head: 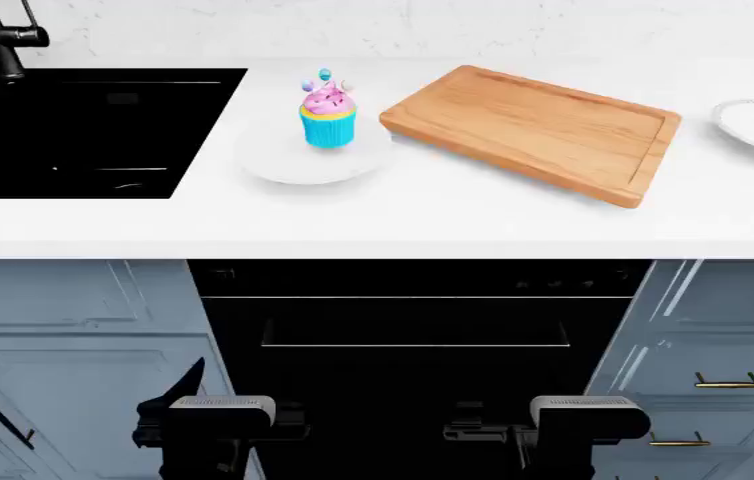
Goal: Move the dessert items from the plate to the tray.
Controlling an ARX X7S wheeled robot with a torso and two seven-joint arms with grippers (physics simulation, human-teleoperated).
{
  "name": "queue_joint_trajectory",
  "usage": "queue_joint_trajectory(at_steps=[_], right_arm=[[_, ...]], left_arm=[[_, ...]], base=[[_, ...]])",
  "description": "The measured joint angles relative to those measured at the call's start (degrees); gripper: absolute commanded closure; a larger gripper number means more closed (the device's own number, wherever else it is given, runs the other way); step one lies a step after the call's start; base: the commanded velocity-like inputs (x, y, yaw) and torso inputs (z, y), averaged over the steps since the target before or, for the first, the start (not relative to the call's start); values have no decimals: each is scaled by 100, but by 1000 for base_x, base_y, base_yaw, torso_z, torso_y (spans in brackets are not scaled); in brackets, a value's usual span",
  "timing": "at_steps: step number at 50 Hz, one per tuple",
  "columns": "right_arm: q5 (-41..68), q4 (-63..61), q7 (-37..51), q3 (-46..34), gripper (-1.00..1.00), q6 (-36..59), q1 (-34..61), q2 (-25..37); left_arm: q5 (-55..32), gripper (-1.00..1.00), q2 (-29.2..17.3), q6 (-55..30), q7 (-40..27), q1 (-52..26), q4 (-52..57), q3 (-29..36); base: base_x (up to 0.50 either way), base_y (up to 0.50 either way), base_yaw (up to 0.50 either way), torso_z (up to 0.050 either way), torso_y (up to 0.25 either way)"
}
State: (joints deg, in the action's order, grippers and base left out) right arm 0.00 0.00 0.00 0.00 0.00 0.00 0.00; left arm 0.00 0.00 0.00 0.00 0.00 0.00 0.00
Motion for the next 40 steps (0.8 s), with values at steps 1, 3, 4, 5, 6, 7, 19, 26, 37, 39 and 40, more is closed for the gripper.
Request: queue_joint_trajectory(at_steps=[1,3,4,5,6,7,19,26,37,39,40], right_arm=[[5,0,7,-7,-100,0,0,5],[10,4,36,-34,-100,-1,2,23],[11,7,54,-51,-100,-3,3,34],[12,11,73,-70,-100,-6,3,46],[12,16,92,-90,-100,-12,4,59],[12,21,112,-111,-100,-20,4,72],[32,55,330,-339,-100,-96,0,231],[49,50,428,-446,-100,-112,-2,310],[96,68,540,-575,-100,-166,-2,410],[105,70,558,-595,-100,-171,-1,425],[109,72,566,-605,-100,-173,-1,433]], left_arm=[[-5,-100,-5,0,-6,0,0,6],[-29,-100,-25,3,-19,2,1,27],[-41,-100,-37,10,-26,5,1,41],[-47,-100,-50,18,-37,8,0,57],[-49,-100,-64,29,-53,10,-2,75],[-47,-100,-76,41,-74,12,-5,93],[-52,-100,-234,54,-285,24,-4,318],[-90,-100,-296,11,-407,12,4,397],[-143,-100,-372,-1,-590,-25,-41,491],[-148,-100,-385,1,-622,-28,-46,507],[-151,-100,-390,3,-638,-30,-48,515]], base=[[0,0,0,0,0],[0,0,0,0,0],[0,0,0,0,0],[0,0,0,0,0],[0,0,0,0,0],[0,0,0,0,0],[0,0,0,20,0],[0,0,0,50,0],[0,0,0,50,0],[0,0,0,50,0],[0,0,0,50,0]])
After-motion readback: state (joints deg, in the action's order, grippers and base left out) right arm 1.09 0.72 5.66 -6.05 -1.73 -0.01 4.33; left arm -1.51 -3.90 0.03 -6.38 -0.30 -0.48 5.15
